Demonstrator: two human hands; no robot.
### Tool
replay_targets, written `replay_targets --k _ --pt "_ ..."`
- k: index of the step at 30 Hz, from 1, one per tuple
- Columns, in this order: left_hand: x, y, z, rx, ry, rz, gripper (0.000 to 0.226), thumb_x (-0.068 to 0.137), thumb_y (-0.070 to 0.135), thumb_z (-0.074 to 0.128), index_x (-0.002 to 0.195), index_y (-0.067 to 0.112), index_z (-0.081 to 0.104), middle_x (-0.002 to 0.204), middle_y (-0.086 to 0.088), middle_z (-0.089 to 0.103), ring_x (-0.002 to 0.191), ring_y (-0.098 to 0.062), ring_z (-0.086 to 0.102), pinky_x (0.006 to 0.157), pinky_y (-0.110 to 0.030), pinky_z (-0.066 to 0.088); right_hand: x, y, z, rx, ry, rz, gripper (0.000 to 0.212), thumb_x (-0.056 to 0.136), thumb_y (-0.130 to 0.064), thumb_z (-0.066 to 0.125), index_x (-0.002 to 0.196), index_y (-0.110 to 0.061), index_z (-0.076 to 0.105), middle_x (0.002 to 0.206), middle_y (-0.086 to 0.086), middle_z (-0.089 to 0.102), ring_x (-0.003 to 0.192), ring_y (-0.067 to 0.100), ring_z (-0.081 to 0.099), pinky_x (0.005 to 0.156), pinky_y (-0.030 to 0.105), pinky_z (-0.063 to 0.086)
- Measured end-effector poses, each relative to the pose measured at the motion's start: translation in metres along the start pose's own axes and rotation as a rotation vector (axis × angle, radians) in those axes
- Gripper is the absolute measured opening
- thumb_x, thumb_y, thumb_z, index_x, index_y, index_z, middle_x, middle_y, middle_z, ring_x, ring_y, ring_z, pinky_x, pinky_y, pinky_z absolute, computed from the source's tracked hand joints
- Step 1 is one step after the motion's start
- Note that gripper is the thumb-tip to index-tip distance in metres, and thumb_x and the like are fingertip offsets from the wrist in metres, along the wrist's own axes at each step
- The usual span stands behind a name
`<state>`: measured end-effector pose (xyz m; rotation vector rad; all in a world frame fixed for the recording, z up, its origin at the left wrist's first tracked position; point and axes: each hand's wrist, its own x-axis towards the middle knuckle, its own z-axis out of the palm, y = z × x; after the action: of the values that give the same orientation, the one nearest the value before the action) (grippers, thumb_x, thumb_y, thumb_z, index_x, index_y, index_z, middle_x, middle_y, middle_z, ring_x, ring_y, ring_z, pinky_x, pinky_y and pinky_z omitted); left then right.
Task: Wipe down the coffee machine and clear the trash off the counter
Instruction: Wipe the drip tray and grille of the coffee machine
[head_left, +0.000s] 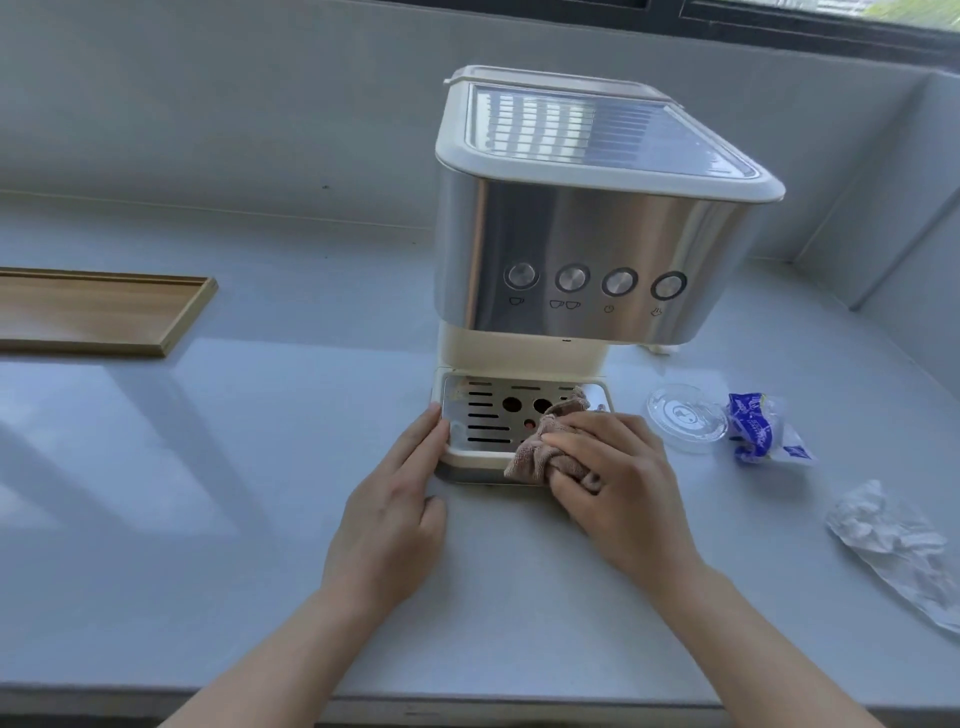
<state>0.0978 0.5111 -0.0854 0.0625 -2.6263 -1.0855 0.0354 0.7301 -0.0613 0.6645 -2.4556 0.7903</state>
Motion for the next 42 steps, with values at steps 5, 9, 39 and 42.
replay_targets --k 5,9,39,42 --pt "0.0 0.0 -0.002 -0.043 -0.009 -0.012 0.082 0.066 0.014 0.036 0.147 0.032 0.039 0.156 0.027 0.026 0.138 0.011 0.026 0.11 -0.013 0.027 0.017 -0.06 0.033 -0.027 -0.18 -0.163 0.024 0.081 -0.025 0.069 0.104 -0.028 0.074 0.116 -0.008 0.067 0.105 0.027 0.059 0.09 0.046 0.043" --pt "-0.001 -0.001 -0.002 -0.006 -0.001 0.015 0.079 0.07 0.008 0.04 0.146 0.031 0.04 0.155 0.027 0.026 0.135 0.011 0.03 0.103 -0.014 0.033 0.008 -0.009 0.002 -0.028 -0.157 -0.224 0.027 0.086 -0.02 0.067 0.111 -0.021 0.074 0.122 -0.007 0.067 0.108 0.025 0.06 0.092 0.043 0.045" --pt "0.003 0.0 -0.002 -0.147 0.127 0.007 0.071 0.077 0.059 0.053 0.144 0.047 0.032 0.146 0.02 0.038 0.132 0.005 0.038 0.103 -0.031 0.044 -0.001 0.011 0.007 0.097 -0.091 0.204 0.075 0.091 -0.062 0.051 0.146 -0.012 0.043 0.151 0.003 0.041 0.142 0.016 0.036 0.115 0.039 0.034" --pt "0.023 0.024 -0.005 0.027 0.138 0.003 0.072 0.071 0.073 0.053 0.137 0.062 0.029 0.154 0.024 0.019 0.138 0.001 0.031 0.089 -0.037 0.051 -0.006 0.012 0.016 0.01 -0.194 0.181 0.085 0.089 -0.068 0.036 0.152 -0.011 0.032 0.161 0.001 0.026 0.15 0.012 0.015 0.123 0.033 0.016"
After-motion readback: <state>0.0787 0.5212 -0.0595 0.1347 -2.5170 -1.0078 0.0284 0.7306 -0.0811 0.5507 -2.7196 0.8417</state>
